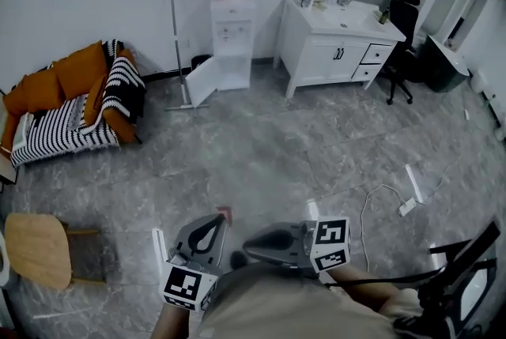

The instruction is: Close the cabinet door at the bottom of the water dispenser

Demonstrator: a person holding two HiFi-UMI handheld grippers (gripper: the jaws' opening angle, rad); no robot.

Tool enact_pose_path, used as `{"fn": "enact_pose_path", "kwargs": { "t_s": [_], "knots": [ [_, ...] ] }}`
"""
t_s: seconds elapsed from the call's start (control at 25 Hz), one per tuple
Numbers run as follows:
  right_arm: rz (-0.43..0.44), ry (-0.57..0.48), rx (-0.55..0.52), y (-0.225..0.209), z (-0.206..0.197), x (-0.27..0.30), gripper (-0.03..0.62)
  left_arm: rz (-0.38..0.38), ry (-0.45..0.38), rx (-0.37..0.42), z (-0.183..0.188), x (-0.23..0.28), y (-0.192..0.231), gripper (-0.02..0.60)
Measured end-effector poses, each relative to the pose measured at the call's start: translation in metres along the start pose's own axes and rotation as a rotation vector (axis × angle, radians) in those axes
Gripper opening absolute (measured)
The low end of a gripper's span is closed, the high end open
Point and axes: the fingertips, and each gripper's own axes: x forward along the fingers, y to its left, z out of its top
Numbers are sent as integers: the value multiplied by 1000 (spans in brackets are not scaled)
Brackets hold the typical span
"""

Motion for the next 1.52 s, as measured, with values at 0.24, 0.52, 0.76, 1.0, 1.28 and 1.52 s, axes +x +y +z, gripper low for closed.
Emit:
{"fn": "enact_pose_path", "kwargs": {
  "t_s": [0.24,0.52,0.76,1.0,1.28,1.52],
  "knots": [
    [-5,28,18,-20,16,25,15,25,2,-47,1,-4,27,-9],
    [9,45,30,-33,15,26,15,-21,29,-39,-1,20,28,-9],
    [-54,-45,52,-57,26,-27,15,-55,76,-12,4,67,6,-9],
    [-51,-148,23,-64,33,-102,15,-69,96,50,17,116,-49,-9],
    [21,-218,51,-94,57,-156,15,-28,146,58,27,169,-71,-9],
    [106,-174,59,-107,58,-188,15,58,192,65,39,199,-82,-9]
  ]
}}
